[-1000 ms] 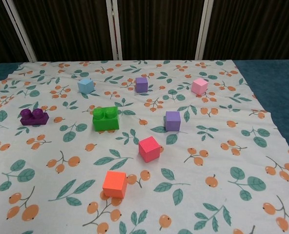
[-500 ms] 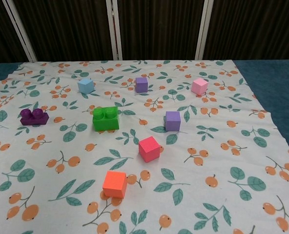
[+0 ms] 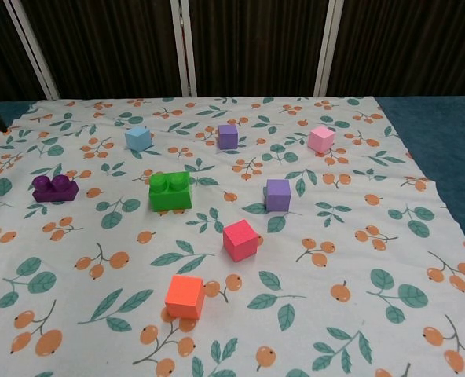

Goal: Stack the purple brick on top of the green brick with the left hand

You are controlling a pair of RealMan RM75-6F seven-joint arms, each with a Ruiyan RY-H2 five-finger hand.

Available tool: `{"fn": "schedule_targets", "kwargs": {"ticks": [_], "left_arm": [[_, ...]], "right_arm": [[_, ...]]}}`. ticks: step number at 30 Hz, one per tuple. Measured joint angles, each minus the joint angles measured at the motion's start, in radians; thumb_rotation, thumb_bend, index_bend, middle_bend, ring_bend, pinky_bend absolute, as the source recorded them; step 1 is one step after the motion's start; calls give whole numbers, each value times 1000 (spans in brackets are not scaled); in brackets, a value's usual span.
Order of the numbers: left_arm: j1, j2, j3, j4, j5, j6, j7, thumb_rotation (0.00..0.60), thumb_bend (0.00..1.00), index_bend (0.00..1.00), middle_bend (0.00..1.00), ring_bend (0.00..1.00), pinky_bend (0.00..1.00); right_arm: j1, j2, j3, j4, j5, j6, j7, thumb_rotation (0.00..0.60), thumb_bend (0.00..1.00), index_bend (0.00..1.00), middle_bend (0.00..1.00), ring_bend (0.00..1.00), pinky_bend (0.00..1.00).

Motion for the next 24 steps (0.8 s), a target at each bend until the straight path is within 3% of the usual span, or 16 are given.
{"fn": "schedule_targets", "kwargs": {"ticks": [8,24], "left_arm": [[-75,-102,21,109,-5,-23,43,600,234,218,262,16,115],[-111,-226,61,233,12,-15,55,600,238,245,306,50,115]], "right_arm": [[3,-2,4,1,16,-10,-8,600,190,0,2,0,0],[4,-2,2,0,17,-11,-9,600,190,0,2,0,0]]}}
